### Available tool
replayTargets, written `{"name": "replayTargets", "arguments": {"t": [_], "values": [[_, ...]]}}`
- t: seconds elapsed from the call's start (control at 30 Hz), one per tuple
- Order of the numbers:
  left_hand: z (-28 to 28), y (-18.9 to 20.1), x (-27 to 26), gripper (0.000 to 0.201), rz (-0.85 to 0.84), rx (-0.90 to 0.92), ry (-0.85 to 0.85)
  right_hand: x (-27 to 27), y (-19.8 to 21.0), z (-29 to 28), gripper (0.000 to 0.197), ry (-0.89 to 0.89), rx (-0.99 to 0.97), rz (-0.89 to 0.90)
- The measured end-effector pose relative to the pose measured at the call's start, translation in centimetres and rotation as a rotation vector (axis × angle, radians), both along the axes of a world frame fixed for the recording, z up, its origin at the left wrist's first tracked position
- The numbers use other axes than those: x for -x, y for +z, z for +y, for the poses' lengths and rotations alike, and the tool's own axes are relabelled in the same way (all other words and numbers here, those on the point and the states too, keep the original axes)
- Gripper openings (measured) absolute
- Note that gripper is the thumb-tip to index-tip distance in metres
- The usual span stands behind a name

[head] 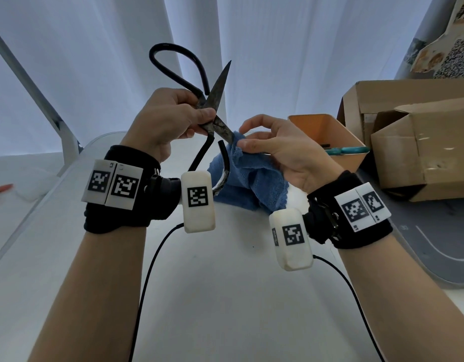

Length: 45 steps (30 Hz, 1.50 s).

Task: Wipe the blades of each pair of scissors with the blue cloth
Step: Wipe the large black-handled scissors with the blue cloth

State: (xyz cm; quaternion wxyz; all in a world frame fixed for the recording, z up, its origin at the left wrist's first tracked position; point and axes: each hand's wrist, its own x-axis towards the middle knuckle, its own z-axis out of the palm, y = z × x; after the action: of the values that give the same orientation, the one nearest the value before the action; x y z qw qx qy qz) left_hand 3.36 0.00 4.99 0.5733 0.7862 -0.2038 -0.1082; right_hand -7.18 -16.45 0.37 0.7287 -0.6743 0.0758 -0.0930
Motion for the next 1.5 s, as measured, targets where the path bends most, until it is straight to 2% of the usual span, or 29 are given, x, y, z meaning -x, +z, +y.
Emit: {"name": "replayTargets", "arguments": {"t": [0.17, 0.27, 0.37, 0.5, 0.6, 0.7, 0.77, 0.9, 1.03, 1.2, 1.5], "values": [[0.0, -0.1, -0.2, 0.018, -0.009, -0.003, 0.016, 0.0, 0.1, -0.2, 0.021, 0.007, 0.064, 0.015], [-0.4, -0.1, 0.0, 0.015, -0.009, 0.008, 0.010, -0.1, 0.0, 0.2, 0.012, -0.051, 0.127, 0.035], [-0.4, -0.2, 0.1, 0.010, 0.013, 0.026, -0.004, -0.4, -0.1, 0.5, 0.014, -0.102, 0.153, 0.014], [-0.5, -0.3, 0.1, 0.022, 0.006, 0.010, -0.001, 0.0, 0.1, 0.0, 0.018, -0.001, 0.127, -0.010], [-0.7, -0.4, 0.2, 0.021, 0.000, 0.013, -0.002, 0.3, 0.2, -0.4, 0.024, 0.028, 0.116, -0.010], [-0.9, -0.4, 0.3, 0.016, 0.001, 0.013, -0.012, 0.0, 0.2, 0.2, 0.011, -0.032, 0.212, 0.012], [-1.0, -0.4, 0.3, 0.018, 0.005, 0.015, -0.017, -0.3, 0.0, 0.7, 0.014, -0.083, 0.240, 0.003], [-1.0, -0.6, 0.2, 0.022, 0.000, 0.005, -0.025, -0.4, -0.2, 0.8, 0.015, -0.116, 0.186, -0.030], [-1.1, -0.6, 0.4, 0.012, -0.016, -0.046, -0.087, -0.5, -0.3, 0.9, 0.020, -0.104, 0.136, -0.062], [-1.5, -0.8, 0.8, 0.026, -0.032, -0.109, -0.170, -0.5, -0.4, 0.8, 0.019, -0.109, 0.107, -0.090], [-1.2, -0.2, 1.0, 0.013, -0.011, -0.058, -0.148, -0.7, -0.1, 0.7, 0.026, -0.103, 0.036, -0.112]]}}
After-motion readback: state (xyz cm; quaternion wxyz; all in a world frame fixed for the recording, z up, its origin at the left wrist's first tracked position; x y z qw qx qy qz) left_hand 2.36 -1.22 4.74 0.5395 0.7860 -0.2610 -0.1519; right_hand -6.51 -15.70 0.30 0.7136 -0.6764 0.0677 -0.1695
